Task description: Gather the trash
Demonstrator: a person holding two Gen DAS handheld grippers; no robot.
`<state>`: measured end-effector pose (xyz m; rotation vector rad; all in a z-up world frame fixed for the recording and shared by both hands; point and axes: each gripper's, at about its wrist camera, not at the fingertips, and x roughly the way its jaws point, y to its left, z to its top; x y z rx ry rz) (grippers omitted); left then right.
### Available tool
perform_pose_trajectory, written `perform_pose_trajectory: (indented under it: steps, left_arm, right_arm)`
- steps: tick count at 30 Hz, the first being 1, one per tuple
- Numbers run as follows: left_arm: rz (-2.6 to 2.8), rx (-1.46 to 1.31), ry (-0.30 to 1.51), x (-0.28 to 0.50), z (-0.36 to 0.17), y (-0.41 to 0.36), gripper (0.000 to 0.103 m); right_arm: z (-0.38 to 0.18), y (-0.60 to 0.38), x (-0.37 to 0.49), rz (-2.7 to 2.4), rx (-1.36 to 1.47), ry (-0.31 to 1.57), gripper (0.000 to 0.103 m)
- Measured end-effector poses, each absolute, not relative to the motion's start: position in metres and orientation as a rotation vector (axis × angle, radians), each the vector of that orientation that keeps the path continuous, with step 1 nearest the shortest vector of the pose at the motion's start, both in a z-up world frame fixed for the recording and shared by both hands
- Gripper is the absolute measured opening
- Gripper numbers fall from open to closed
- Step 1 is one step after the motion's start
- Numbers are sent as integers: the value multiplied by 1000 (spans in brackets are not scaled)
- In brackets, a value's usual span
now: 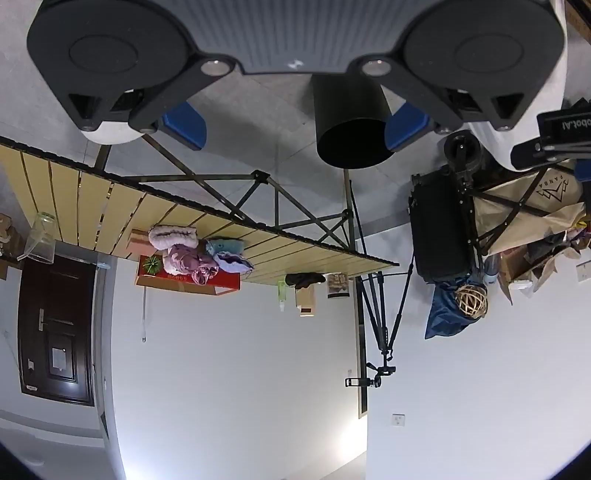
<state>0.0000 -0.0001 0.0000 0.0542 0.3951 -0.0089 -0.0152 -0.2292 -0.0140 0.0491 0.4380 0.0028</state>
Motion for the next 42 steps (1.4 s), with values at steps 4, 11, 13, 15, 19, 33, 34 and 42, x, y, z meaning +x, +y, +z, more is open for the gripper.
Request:
perform_pose_trajectory:
  steps: [4, 11, 13, 15, 19, 33, 34, 42]
  left_arm:
    - [-8, 53, 397, 6, 4, 0, 103]
    - [-4, 60, 383, 3, 12, 0, 103]
    - [0, 66, 371, 1, 6, -5, 103]
    - [3, 67, 368, 2, 7, -6, 103]
    - [5, 70, 364, 2, 6, -7, 103]
    - [13, 82, 343, -2, 3, -13, 103]
    - [13, 82, 342, -2, 4, -13, 103]
    - [14, 81, 341, -3, 5, -12, 103]
  right_arm:
    - [-17, -228, -16, 6, 45, 424, 103]
    - [-6, -233, -16, 2, 44, 415, 103]
    - [-3, -234, -15, 4, 47, 418, 103]
    - [-1, -236, -14, 7, 49, 422, 103]
    - [-5, -232, -15, 2, 47, 412, 103]
    - [-9, -231, -20, 5, 44, 390, 103]
    - [-8, -231, -21, 3, 45, 389, 103]
    - [-9, -233, -24, 5, 49, 386, 103]
